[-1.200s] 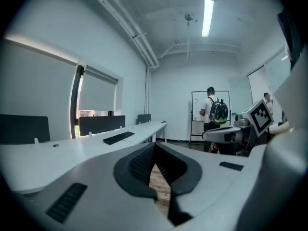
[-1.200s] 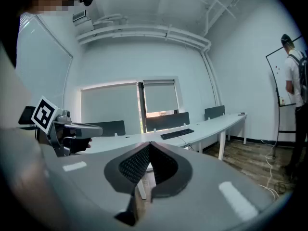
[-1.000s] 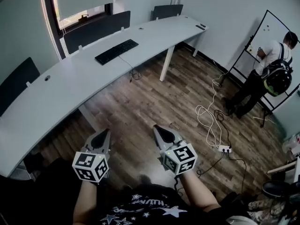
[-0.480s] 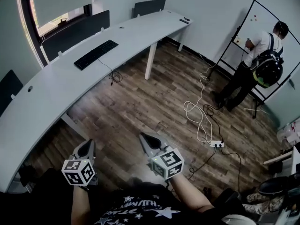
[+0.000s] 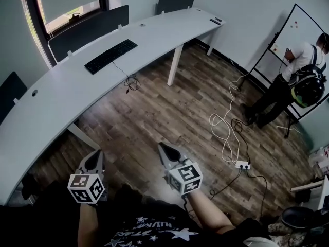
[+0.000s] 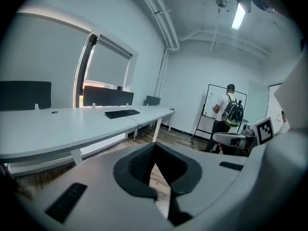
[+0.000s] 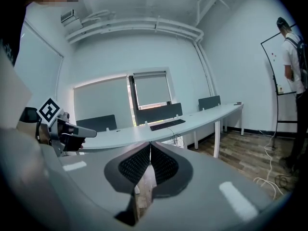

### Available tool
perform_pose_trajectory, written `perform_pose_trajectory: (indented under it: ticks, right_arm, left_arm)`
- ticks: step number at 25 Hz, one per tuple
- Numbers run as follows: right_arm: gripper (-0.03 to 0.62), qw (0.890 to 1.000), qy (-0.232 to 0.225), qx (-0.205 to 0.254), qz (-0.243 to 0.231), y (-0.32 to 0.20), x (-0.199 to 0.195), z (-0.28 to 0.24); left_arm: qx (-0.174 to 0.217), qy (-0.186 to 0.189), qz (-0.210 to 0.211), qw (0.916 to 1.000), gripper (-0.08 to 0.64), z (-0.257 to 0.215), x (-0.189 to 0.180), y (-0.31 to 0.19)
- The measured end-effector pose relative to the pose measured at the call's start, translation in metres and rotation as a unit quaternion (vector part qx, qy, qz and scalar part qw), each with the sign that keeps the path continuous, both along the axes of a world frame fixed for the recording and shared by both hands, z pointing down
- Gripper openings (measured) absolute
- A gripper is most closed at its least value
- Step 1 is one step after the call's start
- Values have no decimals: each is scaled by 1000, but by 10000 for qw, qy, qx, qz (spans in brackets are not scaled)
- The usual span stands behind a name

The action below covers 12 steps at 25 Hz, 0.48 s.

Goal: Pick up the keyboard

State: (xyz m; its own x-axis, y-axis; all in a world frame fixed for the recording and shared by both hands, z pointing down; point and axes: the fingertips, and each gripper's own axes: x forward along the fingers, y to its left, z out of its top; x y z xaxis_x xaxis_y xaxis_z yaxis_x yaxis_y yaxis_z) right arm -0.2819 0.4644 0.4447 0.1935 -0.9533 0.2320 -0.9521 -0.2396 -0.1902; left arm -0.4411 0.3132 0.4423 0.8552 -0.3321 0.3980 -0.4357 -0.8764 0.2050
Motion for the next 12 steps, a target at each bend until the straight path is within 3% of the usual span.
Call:
perform_pose_trajectory:
  ticks: [6,12]
  right_arm:
    - [3,9996,-188,-117,186,-40,33,15]
    - [3,9986,-317,-113,399,-105,78,9]
  left_arm:
    - [91,-23,-146,9998,9,17,21,-53]
    - [-33,47,91,9999,9,19,70,-119]
